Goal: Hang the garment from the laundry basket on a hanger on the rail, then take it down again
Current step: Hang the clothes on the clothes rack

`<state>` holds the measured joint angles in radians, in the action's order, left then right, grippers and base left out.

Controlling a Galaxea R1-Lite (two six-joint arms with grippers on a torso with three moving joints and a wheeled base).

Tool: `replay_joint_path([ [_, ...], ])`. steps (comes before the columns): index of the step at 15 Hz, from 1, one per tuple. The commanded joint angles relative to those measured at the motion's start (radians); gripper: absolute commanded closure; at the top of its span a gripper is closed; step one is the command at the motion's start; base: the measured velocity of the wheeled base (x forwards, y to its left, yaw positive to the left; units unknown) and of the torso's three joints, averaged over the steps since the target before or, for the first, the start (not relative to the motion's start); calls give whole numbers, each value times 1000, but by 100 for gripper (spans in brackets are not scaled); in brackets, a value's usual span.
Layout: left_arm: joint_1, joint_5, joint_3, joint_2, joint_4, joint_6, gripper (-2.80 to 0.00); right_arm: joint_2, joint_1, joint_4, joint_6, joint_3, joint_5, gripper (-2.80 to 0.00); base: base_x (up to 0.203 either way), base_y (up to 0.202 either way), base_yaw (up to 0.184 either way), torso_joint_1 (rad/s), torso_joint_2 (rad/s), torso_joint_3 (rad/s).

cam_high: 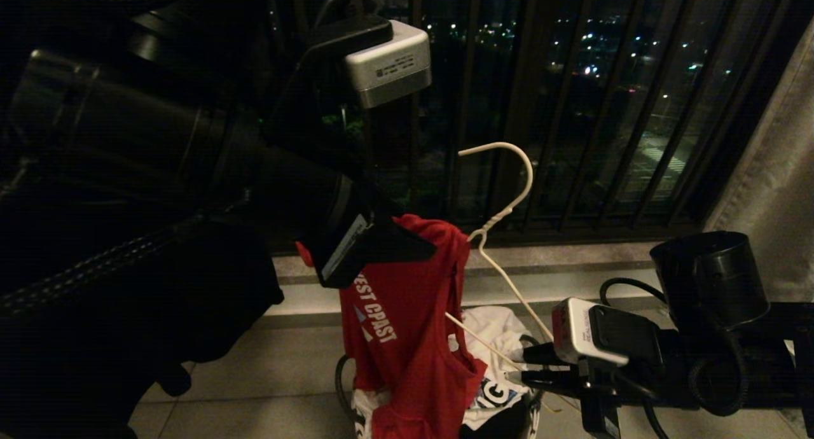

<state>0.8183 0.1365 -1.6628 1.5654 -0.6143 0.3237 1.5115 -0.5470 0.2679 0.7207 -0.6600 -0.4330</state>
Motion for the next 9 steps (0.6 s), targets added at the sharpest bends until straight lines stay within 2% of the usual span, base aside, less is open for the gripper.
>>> replay_joint_path([
  [1,-1,-53,52,-80,-2,-20,0,2,-1,2,-5,-6,-3,0,0,0,0,0,0,0],
  [4,-6,-80,73,-157,-1,-70,0,-2,11,2,-13,-10,-3,0,0,0,0,0,0,0],
  [9,-121,-119,139,-196,1,-83,0,-45,24,2,-129,-50,-37,0,0,0,0,0,0,0],
])
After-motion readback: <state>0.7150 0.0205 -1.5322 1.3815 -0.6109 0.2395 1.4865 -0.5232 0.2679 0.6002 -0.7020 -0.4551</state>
